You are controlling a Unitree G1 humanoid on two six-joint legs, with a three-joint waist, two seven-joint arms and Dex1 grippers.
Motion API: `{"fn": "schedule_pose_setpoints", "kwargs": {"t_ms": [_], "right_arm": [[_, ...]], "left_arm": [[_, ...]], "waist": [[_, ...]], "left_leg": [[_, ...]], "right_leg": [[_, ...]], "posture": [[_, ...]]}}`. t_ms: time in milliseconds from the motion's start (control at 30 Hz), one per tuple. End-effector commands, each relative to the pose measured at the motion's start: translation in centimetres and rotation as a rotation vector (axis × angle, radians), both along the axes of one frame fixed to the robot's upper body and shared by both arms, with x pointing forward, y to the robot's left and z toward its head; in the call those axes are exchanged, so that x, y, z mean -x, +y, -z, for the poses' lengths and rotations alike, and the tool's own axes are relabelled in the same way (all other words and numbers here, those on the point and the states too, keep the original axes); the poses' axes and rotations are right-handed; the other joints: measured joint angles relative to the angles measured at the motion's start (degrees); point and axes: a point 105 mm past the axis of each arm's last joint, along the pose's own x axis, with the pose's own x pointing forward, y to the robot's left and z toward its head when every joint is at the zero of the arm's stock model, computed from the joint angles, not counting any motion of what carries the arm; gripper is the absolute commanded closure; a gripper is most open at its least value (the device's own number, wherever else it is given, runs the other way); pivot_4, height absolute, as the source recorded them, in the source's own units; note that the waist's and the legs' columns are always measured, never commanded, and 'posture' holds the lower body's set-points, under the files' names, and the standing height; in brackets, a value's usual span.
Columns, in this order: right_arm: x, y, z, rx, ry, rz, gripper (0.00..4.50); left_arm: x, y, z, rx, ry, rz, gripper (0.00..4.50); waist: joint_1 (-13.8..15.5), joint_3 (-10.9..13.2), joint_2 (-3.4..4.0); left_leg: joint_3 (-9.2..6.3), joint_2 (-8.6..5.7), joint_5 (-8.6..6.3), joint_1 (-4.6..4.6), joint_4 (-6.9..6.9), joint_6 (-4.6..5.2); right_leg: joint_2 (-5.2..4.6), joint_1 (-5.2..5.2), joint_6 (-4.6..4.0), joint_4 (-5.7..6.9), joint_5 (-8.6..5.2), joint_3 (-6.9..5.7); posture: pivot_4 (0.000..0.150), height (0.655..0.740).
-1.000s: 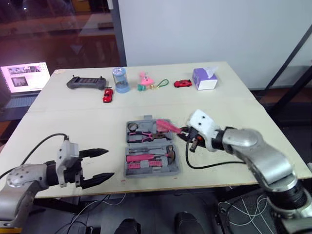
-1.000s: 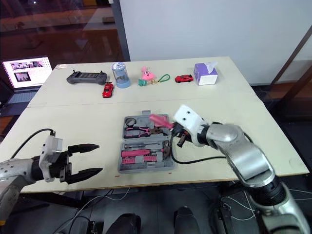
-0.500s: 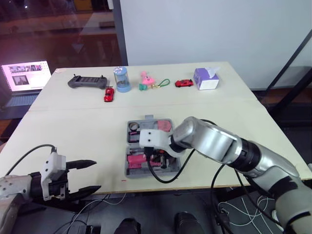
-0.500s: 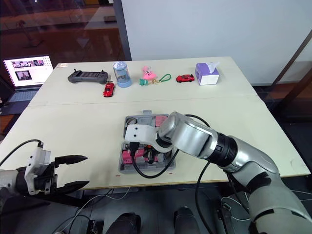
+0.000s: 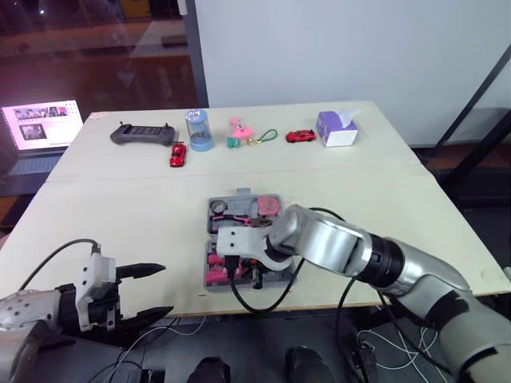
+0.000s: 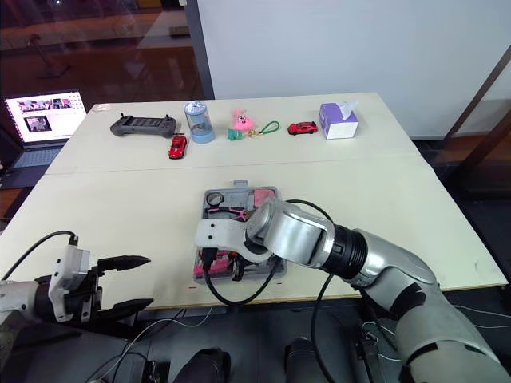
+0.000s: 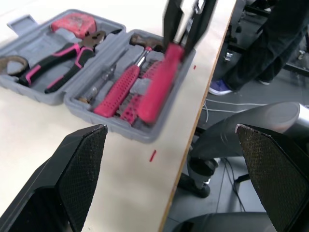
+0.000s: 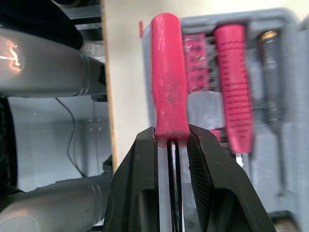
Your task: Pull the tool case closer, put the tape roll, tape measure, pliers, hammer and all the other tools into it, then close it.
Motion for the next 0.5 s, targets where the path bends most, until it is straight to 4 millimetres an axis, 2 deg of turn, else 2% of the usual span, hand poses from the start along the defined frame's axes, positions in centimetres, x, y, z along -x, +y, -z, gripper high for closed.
{"fn": "schedule_pose_setpoints", "kwargs": {"t_ms": [33, 500], "right_arm": [[0.1, 0.4, 0.3, -0.011, -0.022, -0.016, 4.16], [-0.8, 0.9, 2.3, 0.006, -0.023, -0.009, 4.16]], "left_arm": [[-0.1, -0.3, -0.7, -0.001, -0.029, 0.009, 0.00], [0.0, -0.6, -0.9, 0.001, -0.027, 0.012, 0.00]], "waist": [[0.0, 0.0, 0.00], [0.0, 0.0, 0.01]], "left_leg": [[0.00, 0.00, 0.00, 0.00, 0.00, 0.00], [0.00, 0.00, 0.00, 0.01, -0.01, 0.00]], "right_leg": [[0.00, 0.00, 0.00, 0.00, 0.00, 0.00], [0.00, 0.00, 0.00, 0.00, 0.00, 0.00]], "posture": [[0.150, 0.7400], [0.150, 0.7400]]}}
